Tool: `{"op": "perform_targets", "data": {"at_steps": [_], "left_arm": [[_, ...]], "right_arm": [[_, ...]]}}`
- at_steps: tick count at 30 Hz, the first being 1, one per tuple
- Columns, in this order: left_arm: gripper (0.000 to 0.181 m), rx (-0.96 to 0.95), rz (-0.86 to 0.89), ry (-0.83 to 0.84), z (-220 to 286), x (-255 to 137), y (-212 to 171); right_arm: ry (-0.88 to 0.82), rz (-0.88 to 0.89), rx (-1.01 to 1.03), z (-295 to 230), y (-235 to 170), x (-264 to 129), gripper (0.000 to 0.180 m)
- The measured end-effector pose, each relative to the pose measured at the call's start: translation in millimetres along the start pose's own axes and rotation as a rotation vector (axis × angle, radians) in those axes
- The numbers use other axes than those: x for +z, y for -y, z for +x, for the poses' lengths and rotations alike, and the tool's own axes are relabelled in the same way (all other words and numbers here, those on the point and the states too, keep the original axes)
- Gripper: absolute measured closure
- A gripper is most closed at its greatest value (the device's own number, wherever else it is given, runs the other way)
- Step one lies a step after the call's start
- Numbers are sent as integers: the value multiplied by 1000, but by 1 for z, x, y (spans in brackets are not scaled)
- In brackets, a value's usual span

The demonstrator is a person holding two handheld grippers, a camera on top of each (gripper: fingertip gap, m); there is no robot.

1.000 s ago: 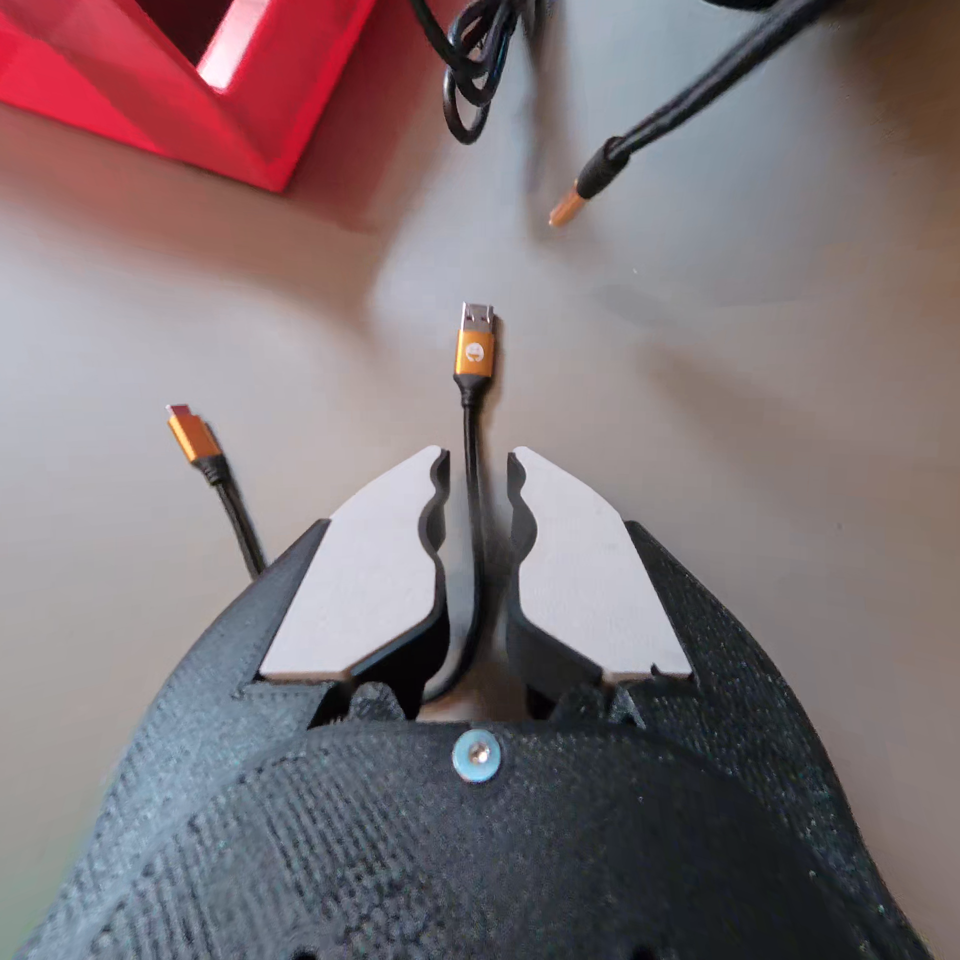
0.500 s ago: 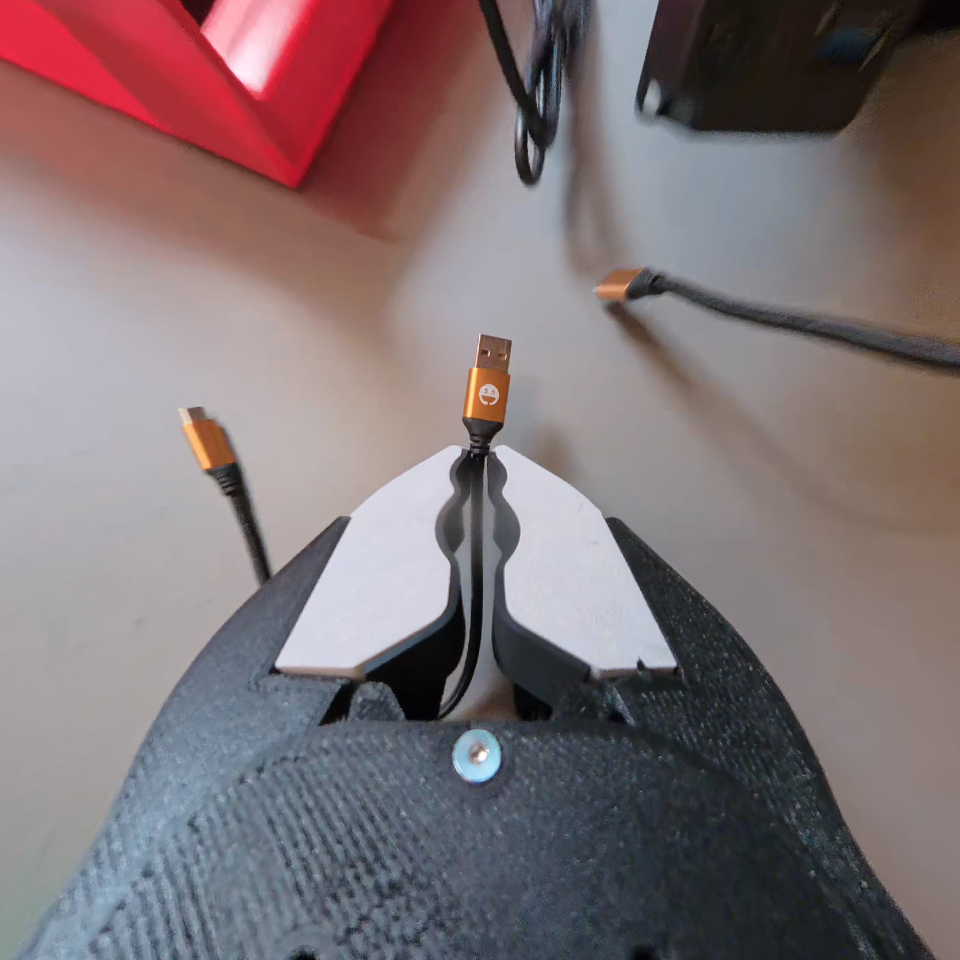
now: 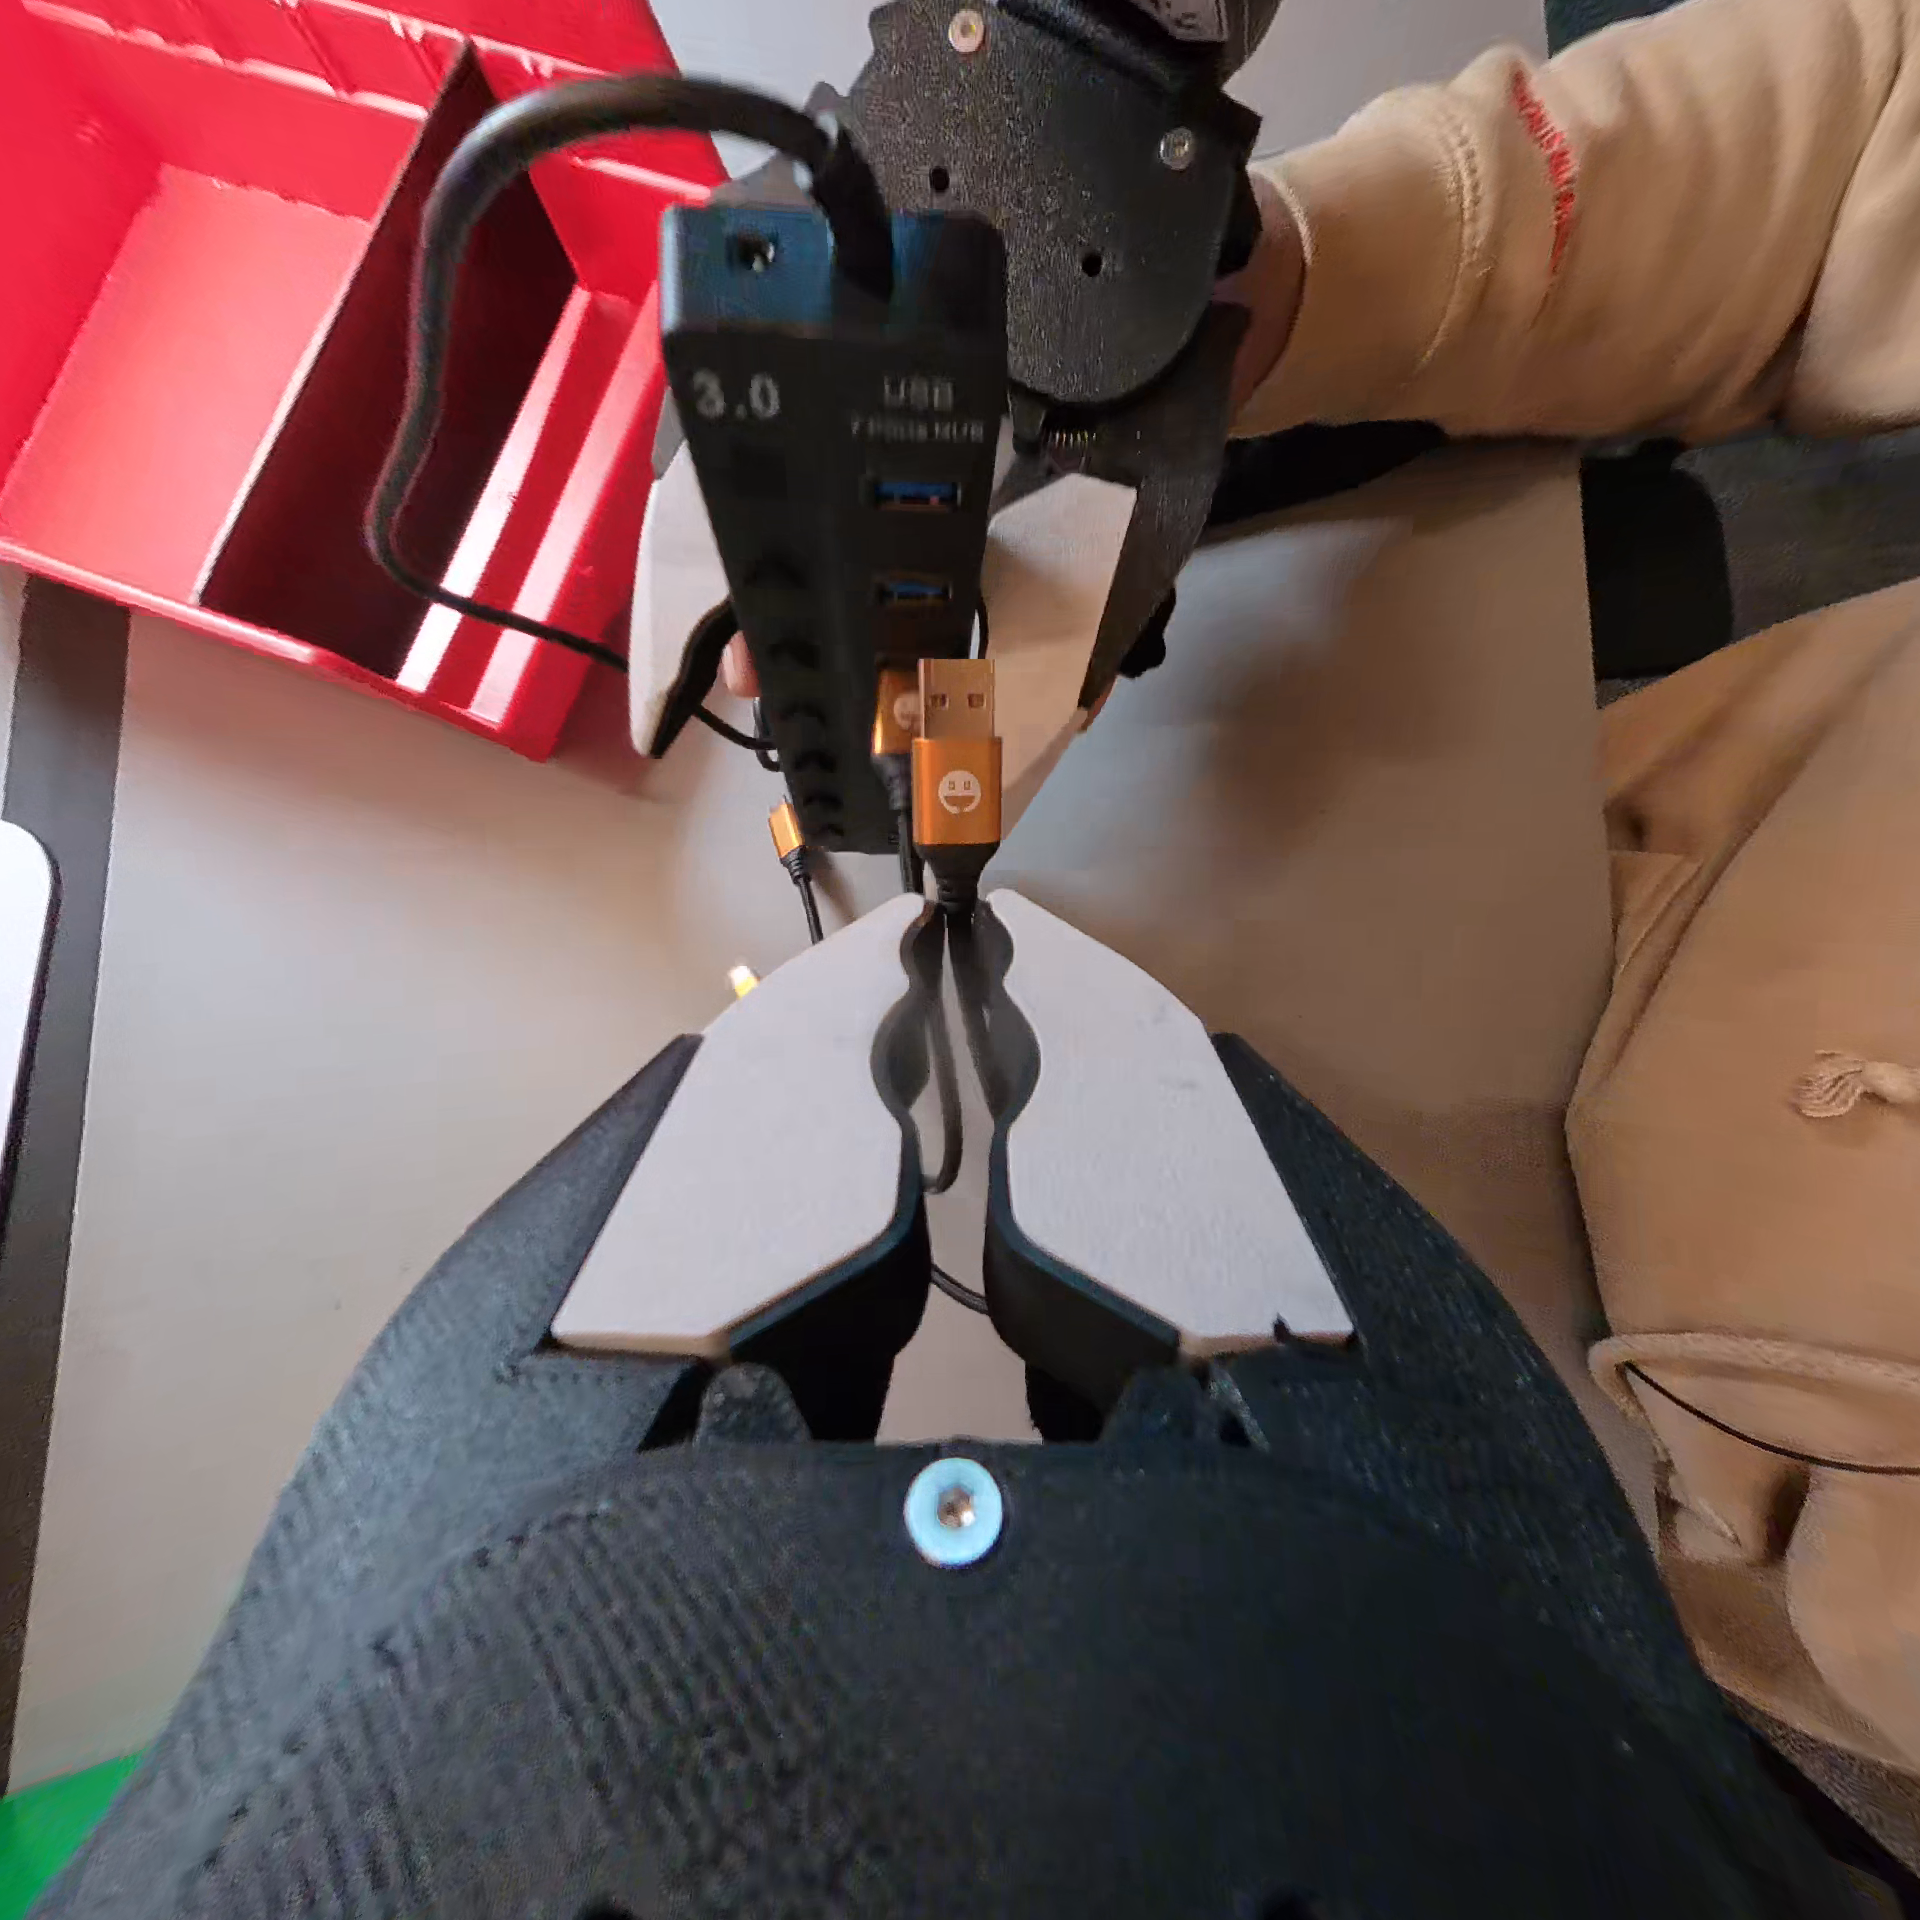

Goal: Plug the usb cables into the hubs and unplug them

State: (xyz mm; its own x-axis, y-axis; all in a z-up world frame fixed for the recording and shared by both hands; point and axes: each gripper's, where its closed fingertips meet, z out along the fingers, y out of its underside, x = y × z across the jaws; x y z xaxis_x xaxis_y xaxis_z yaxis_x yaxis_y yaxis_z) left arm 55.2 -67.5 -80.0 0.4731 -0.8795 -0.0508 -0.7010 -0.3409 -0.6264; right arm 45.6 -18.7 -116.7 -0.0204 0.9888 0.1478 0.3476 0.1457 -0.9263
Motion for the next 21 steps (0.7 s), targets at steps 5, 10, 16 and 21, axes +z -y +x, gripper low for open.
{"op": "perform_targets", "data": {"at_steps": [5,10,16,21], "left_arm": [[175,-15,-83,-4,0,8,-14],[175,-12,-142,4,-1,8,-27],[176,-28,-205,-14,-1,12,-40],[176,-27,-201,-33,1,14,-40]], "right_arm": [[-24,-77,-51,-7,-3,12,110],[-28,-138,-94,-12,-7,22,110],[-53,-178,-150,-16,-8,28,110],[-74,-206,-186,-14,-11,27,110]]}}
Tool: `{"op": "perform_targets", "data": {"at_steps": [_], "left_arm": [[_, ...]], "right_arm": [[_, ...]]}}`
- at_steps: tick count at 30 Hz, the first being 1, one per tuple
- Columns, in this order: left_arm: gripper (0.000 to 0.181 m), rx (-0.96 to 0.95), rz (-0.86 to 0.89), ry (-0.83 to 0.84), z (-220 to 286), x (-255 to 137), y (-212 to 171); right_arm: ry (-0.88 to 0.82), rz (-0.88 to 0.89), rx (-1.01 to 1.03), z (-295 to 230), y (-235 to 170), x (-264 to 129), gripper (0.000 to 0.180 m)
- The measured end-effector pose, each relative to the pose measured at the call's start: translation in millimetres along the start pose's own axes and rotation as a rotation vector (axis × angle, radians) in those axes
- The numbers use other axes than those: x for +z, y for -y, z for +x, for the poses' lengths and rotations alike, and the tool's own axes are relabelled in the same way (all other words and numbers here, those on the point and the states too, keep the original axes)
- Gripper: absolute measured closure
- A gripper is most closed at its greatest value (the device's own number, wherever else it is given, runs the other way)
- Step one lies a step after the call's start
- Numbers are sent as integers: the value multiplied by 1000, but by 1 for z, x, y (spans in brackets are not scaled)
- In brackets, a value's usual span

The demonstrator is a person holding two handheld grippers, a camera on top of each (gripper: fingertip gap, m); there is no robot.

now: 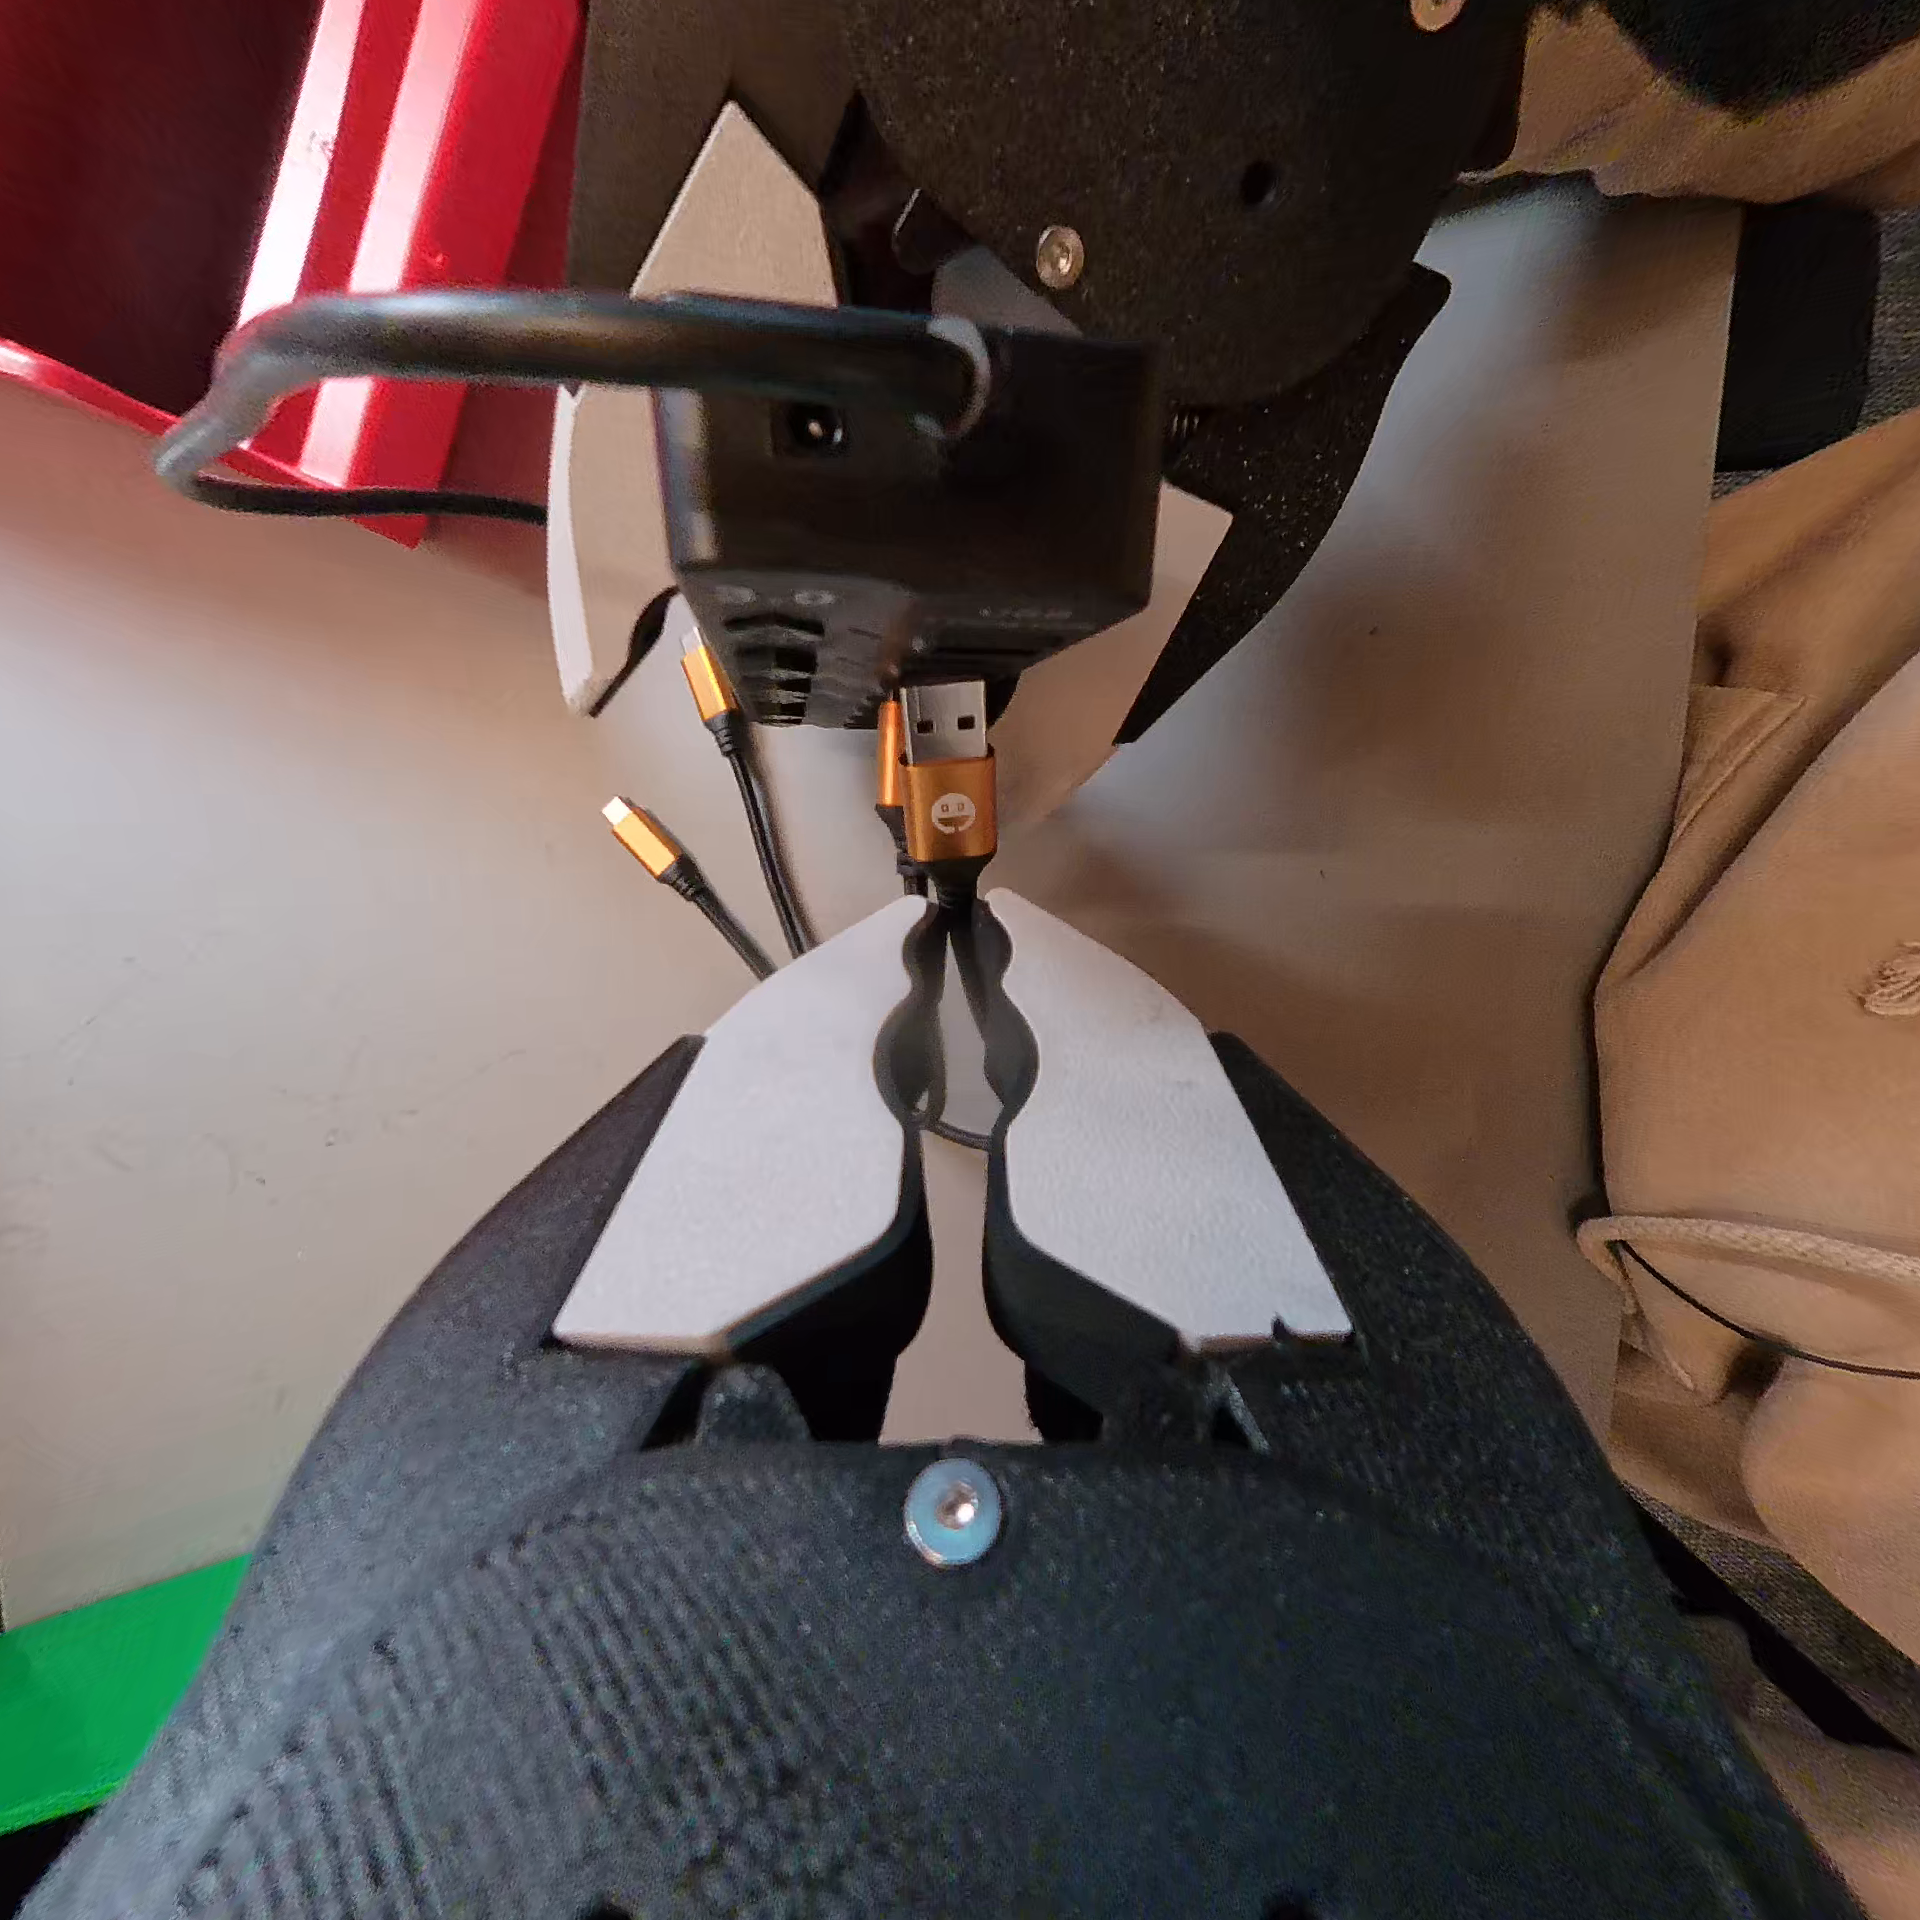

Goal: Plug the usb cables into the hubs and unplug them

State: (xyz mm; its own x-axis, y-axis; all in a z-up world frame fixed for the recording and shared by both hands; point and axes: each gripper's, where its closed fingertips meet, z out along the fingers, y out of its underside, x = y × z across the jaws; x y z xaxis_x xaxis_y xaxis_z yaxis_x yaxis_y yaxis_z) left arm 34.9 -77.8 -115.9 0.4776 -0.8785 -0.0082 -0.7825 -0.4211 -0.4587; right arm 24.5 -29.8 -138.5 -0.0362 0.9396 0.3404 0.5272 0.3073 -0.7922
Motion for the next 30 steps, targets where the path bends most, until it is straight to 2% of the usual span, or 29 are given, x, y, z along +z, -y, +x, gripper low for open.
{"op": "perform_targets", "data": {"at_steps": [10,14,21,30], "left_arm": [[176,-7,180,-41,-4,-11,18],[176,-29,275,-132,2,-22,26],[177,13,97,-53,0,-11,3],[177,23,115,-19,3,-16,11]], "right_arm": [[-11,-14,32,11,-6,-11,110],[-5,-22,47,13,-10,-14,110],[35,-10,65,7,-7,-12,111],[45,-37,40,0,-9,-6,110]]}}
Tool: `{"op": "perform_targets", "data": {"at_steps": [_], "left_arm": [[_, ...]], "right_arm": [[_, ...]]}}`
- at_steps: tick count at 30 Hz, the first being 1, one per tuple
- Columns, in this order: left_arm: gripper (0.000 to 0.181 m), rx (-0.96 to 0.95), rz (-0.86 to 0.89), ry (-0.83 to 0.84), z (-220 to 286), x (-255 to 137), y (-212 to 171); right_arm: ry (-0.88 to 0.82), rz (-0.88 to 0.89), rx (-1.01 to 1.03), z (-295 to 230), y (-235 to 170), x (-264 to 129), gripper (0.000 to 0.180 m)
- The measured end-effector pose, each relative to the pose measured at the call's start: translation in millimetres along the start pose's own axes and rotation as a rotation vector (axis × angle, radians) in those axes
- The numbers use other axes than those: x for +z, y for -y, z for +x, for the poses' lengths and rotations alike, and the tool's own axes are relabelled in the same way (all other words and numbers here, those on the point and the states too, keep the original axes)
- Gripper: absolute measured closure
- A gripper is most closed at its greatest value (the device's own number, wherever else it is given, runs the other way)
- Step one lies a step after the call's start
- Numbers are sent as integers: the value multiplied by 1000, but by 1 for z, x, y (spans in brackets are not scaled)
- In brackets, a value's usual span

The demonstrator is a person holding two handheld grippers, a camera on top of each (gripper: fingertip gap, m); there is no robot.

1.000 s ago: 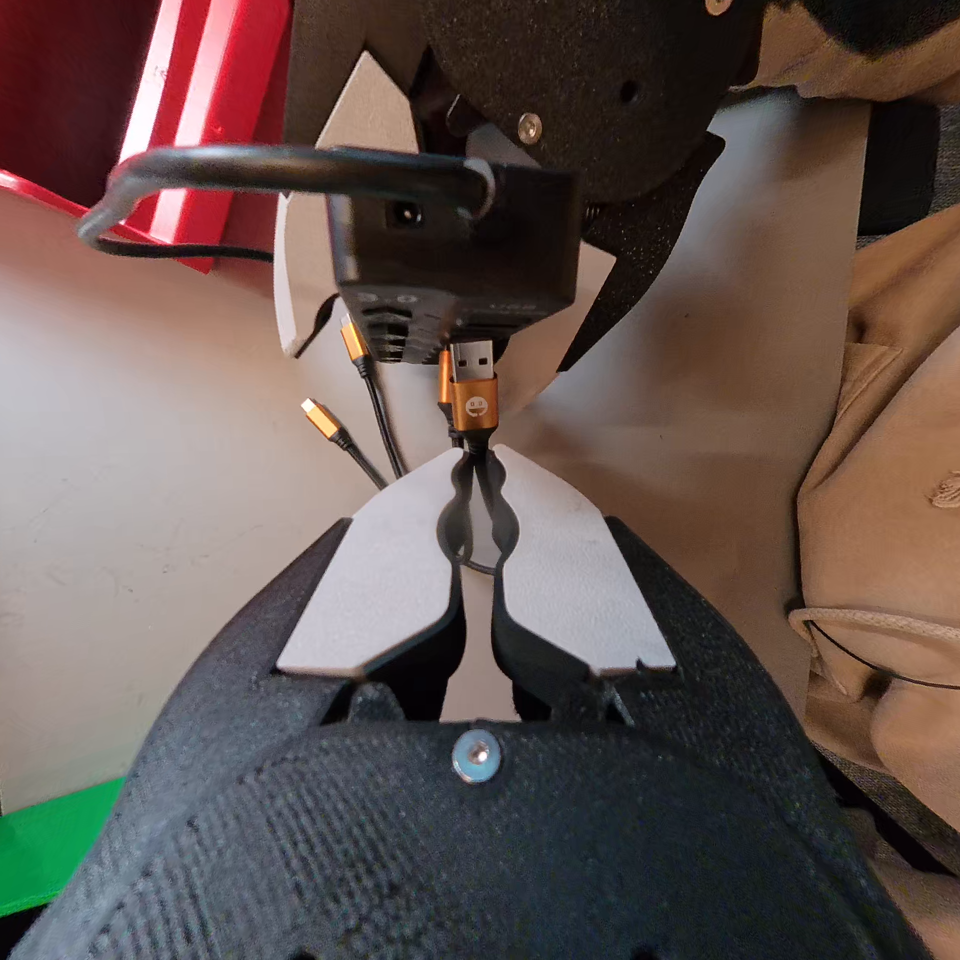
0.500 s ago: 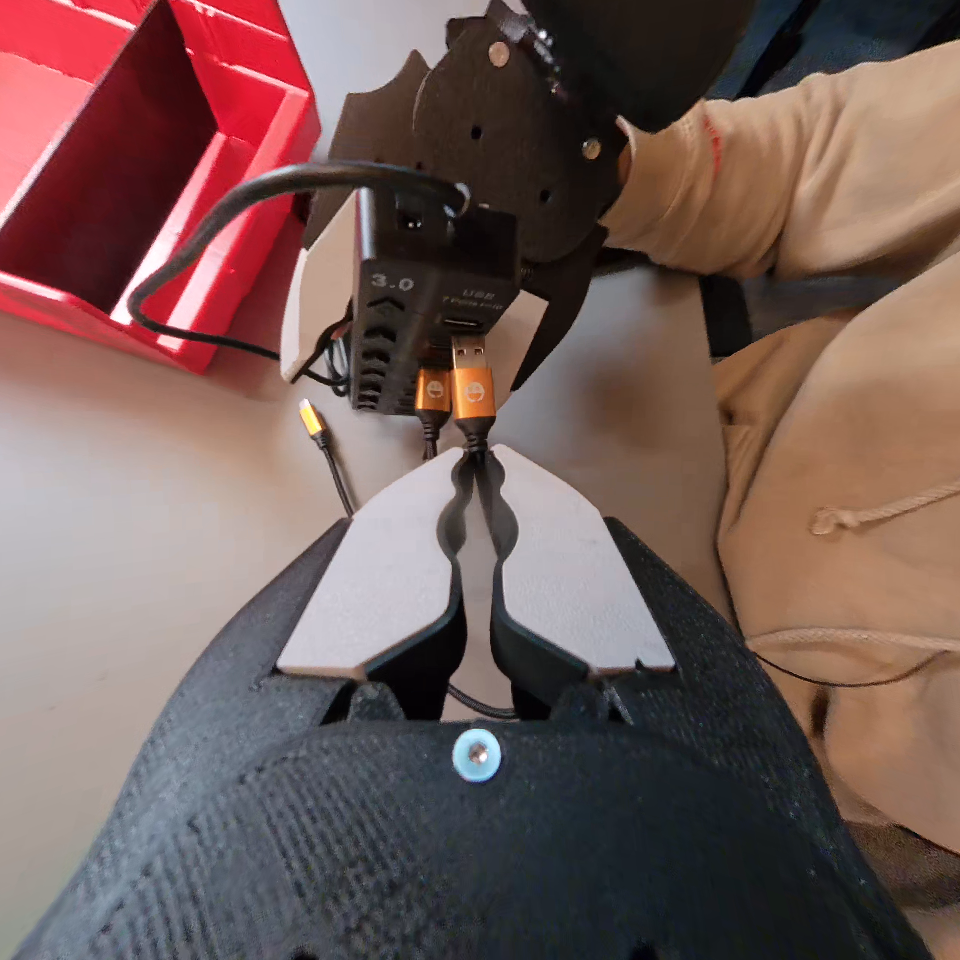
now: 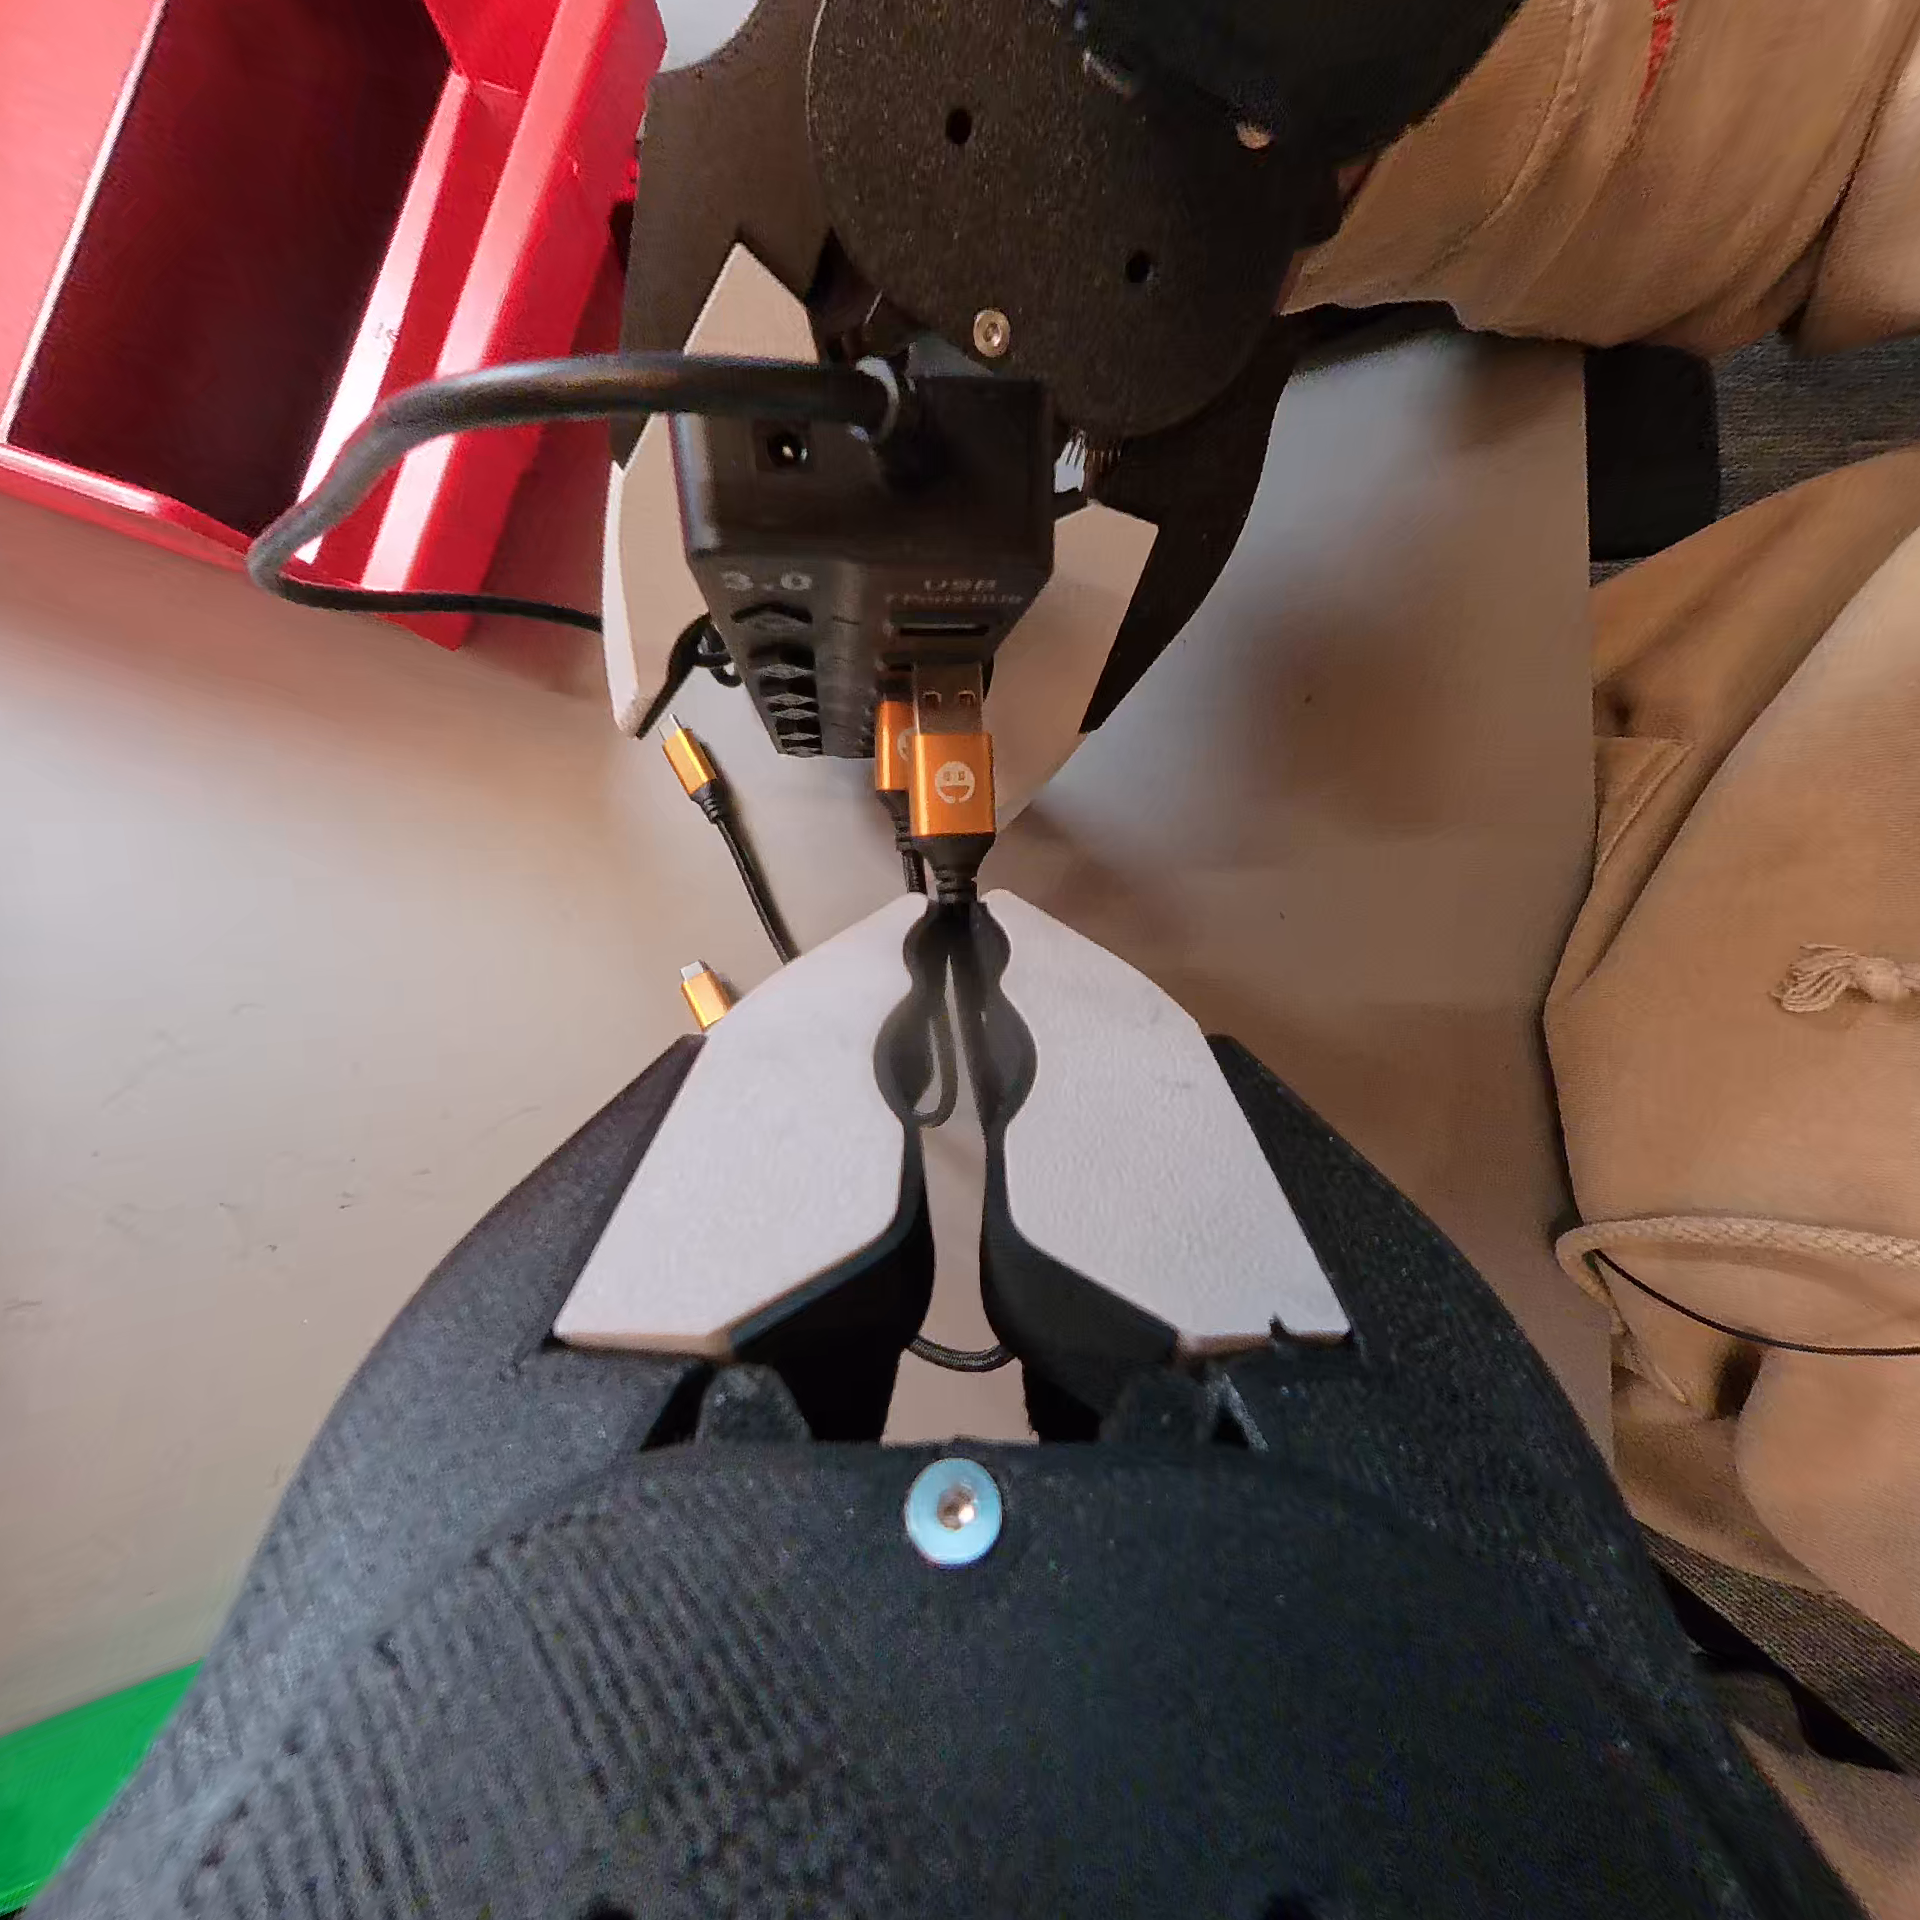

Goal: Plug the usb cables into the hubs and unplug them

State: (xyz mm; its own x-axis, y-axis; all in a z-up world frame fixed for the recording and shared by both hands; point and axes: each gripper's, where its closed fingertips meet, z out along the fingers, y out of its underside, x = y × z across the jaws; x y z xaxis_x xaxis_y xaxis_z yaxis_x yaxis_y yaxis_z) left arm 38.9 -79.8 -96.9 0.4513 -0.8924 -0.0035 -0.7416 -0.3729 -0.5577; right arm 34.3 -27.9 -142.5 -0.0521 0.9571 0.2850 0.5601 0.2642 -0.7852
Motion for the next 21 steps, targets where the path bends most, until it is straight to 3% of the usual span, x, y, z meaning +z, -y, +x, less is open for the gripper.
{"op": "perform_targets", "data": {"at_steps": [21], "left_arm": [[177,3,71,16,-4,-3,10]], "right_arm": [[23,37,40,-2,5,-3,110]]}}
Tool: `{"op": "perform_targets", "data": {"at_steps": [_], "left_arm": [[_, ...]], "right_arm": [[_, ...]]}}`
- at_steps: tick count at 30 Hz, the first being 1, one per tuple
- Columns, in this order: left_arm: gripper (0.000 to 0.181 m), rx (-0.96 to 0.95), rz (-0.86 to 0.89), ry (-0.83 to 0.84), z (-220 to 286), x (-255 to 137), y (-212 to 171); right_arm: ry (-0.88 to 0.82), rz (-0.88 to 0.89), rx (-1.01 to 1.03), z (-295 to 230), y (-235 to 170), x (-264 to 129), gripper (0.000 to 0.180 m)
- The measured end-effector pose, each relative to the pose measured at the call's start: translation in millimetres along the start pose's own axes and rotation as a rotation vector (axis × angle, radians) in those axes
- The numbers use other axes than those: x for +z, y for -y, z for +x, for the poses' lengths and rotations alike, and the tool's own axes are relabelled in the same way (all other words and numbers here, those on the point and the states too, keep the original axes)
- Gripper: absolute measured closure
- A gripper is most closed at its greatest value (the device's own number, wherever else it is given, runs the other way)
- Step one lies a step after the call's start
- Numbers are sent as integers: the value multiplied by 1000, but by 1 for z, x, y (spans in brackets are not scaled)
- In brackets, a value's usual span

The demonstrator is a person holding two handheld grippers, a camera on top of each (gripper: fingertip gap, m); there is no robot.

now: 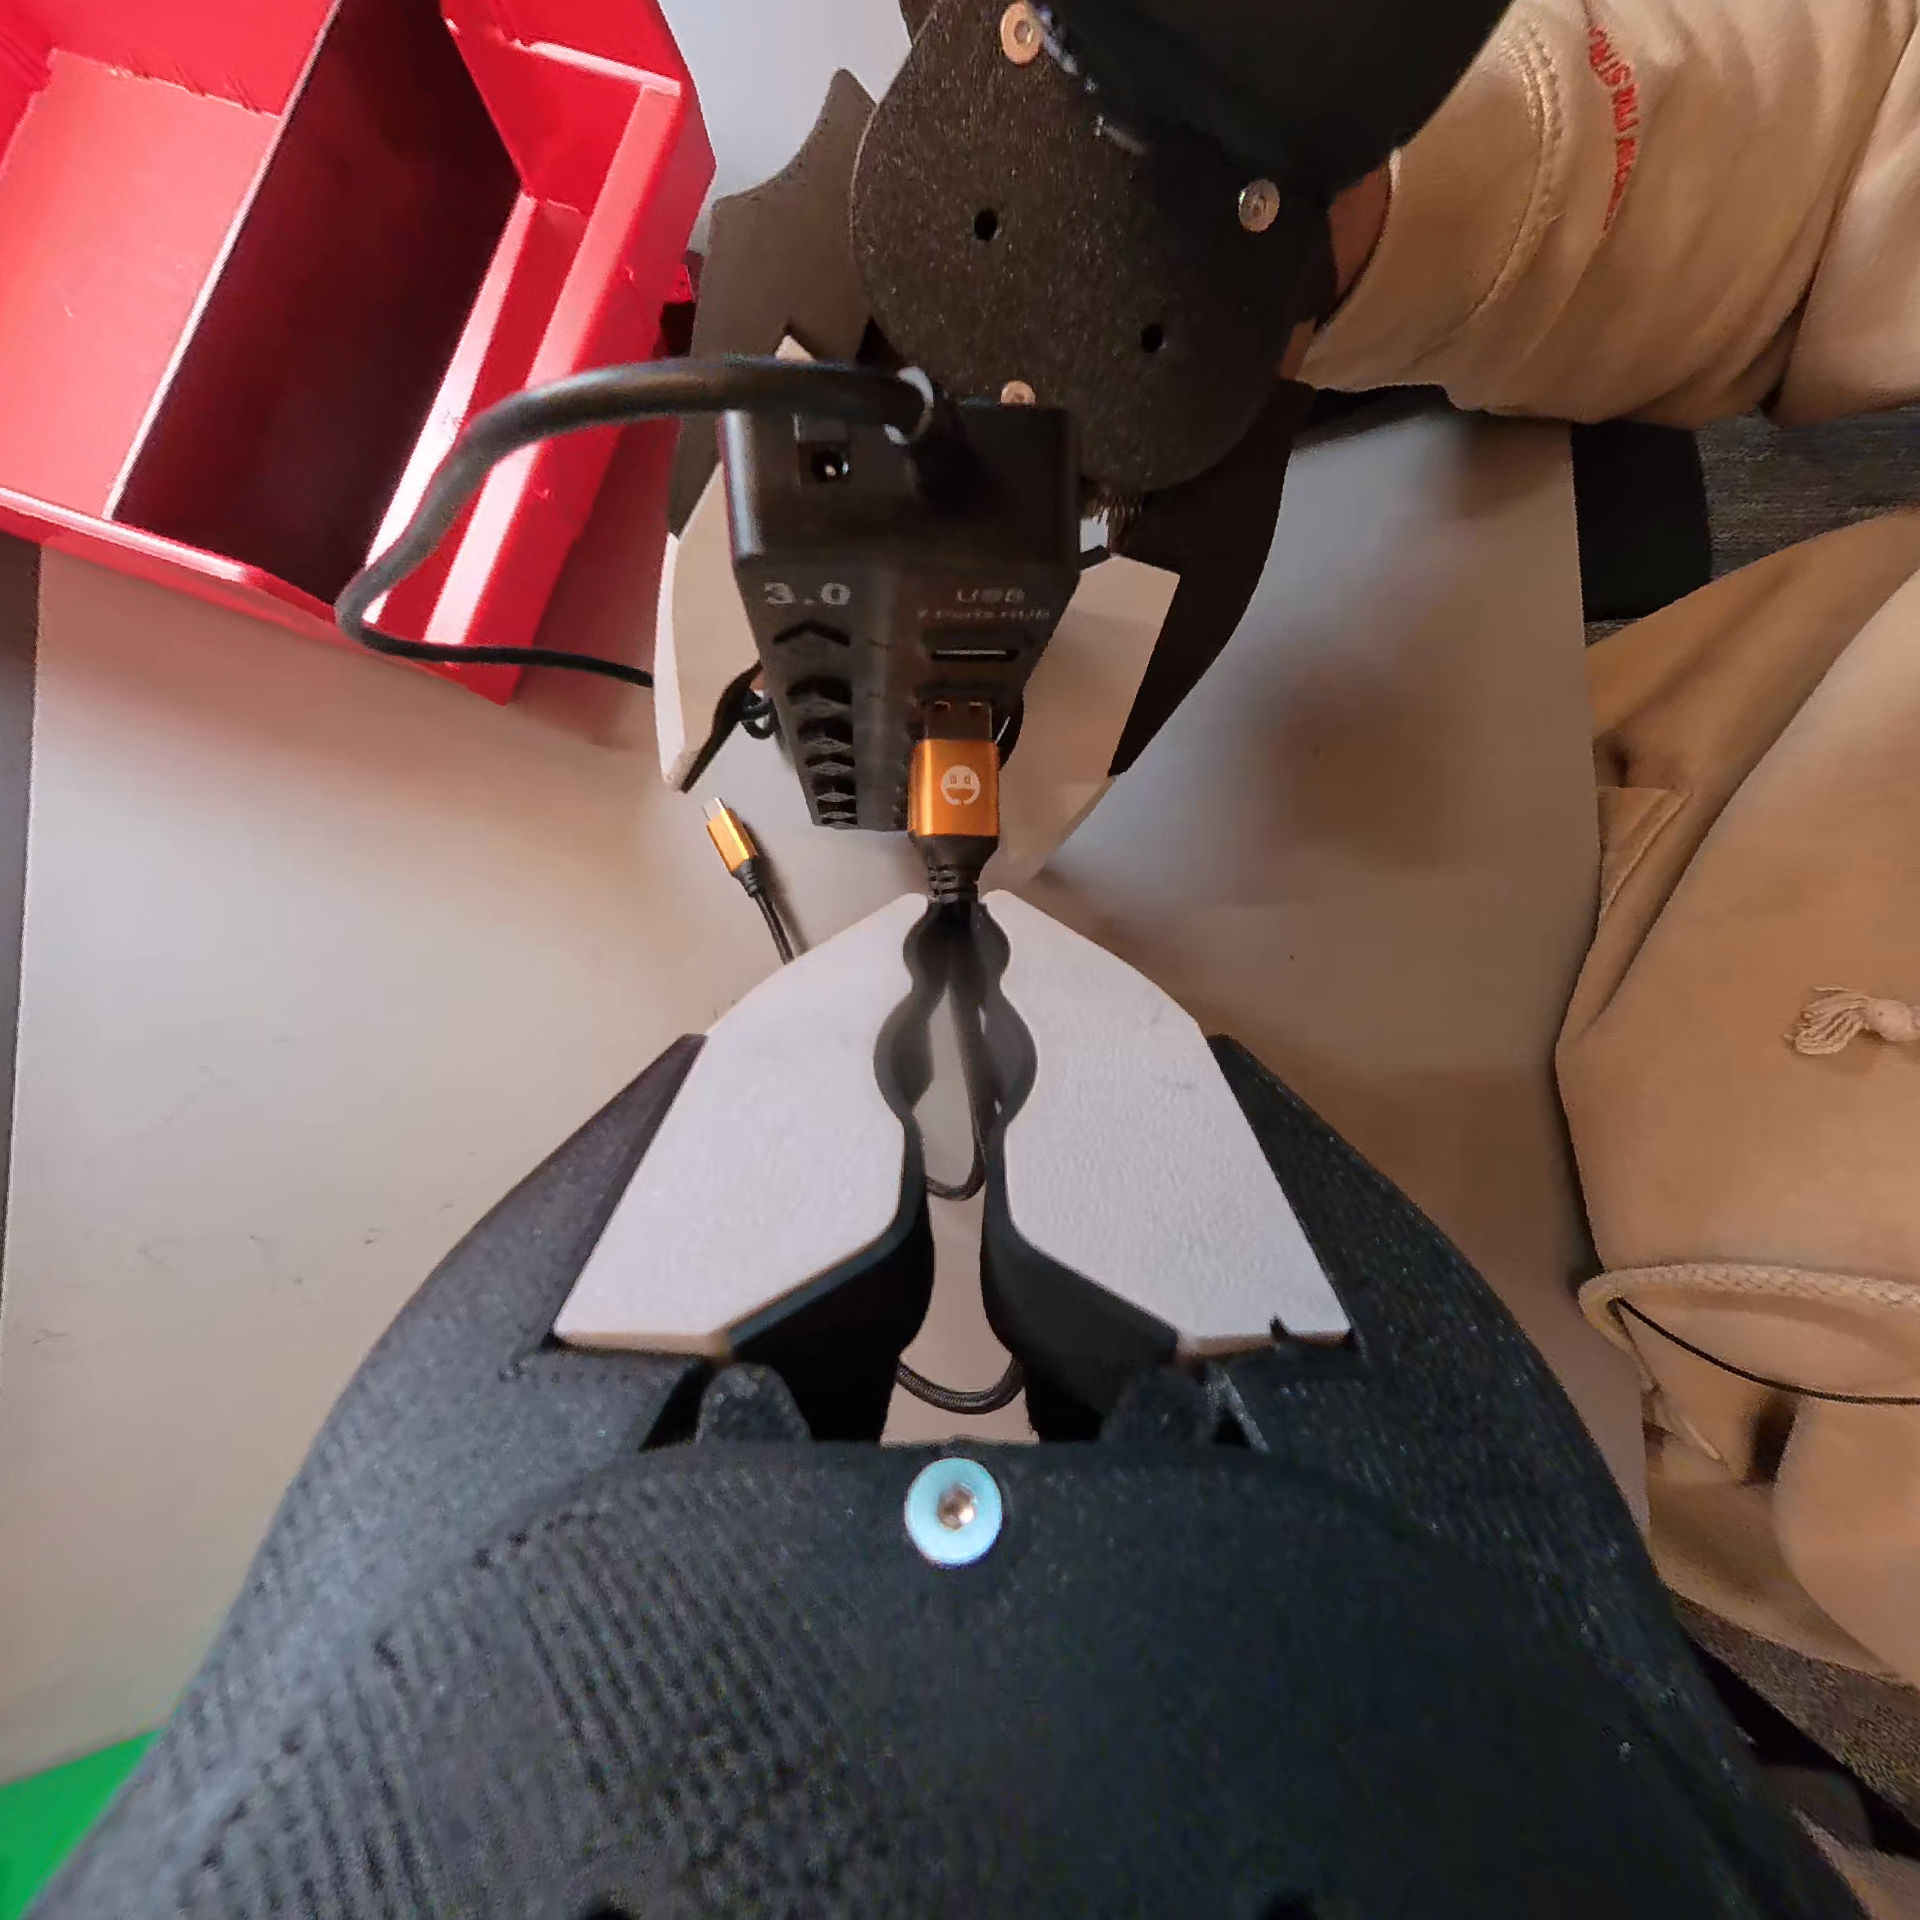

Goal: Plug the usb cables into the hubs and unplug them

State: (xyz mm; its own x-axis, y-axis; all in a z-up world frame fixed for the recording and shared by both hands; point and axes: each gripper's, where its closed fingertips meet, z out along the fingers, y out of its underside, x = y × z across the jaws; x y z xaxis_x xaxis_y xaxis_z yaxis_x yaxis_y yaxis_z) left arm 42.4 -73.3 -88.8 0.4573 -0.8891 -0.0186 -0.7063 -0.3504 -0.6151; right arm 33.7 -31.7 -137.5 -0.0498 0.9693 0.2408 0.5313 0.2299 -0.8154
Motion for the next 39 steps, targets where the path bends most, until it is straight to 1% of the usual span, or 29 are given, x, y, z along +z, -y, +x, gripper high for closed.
{"op": "perform_targets", "data": {"at_steps": [3,6,9,12,14,16,17,18,20,22,26,28,31,32,33,34,35,36,37,38,39], "left_arm": [[177,9,44,-28,3,1,6],[177,18,58,-24,2,4,8],[177,-5,149,-67,4,-2,20],[177,18,150,-38,0,-2,19],[177,10,230,-43,-2,-8,26],[176,-19,321,-90,-2,-18,34],[172,-28,363,-94,-4,-23,37],[165,-31,409,-94,-7,-29,40],[158,-48,502,-115,-11,-41,45],[154,-80,558,-196,-10,-44,46],[144,-104,523,-360,2,-25,38],[139,-110,516,-420,11,-12,40],[133,-125,573,-527,25,-1,51],[135,-131,582,-570,31,1,54],[140,-137,572,-589,33,4,53],[145,-138,560,-590,31,4,52],[145,-156,559,-586,27,2,51],[145,-188,574,-561,19,-3,51],[147,-232,595,-515,7,-8,52],[150,-276,618,-463,-6,-13,51],[152,-311,647,-423,-18,-20,49]], "right_arm": [[9,26,22,-1,4,0,111],[-1,11,19,0,0,1,111],[31,61,63,-2,7,-3,110],[19,77,86,1,8,-1,111],[47,159,156,2,18,-5,111],[65,224,171,2,27,-11,110],[82,247,164,1,28,-13,110],[114,273,163,-2,30,-15,110],[198,320,182,-11,33,-19,110],[317,350,200,-25,35,-20,110],[599,455,218,-62,48,-33,110],[722,457,221,-79,49,-39,110],[831,424,225,-98,44,-38,110],[826,415,226,-100,44,-34,110],[796,402,211,-100,42,-30,109],[768,384,208,-98,41,-27,109],[743,378,223,-93,41,-25,108],[696,389,251,-84,43,-25,108],[622,402,271,-70,44,-24,116],[534,406,277,-55,42,-23,115],[456,395,273,-43,39,-21,118]]}}
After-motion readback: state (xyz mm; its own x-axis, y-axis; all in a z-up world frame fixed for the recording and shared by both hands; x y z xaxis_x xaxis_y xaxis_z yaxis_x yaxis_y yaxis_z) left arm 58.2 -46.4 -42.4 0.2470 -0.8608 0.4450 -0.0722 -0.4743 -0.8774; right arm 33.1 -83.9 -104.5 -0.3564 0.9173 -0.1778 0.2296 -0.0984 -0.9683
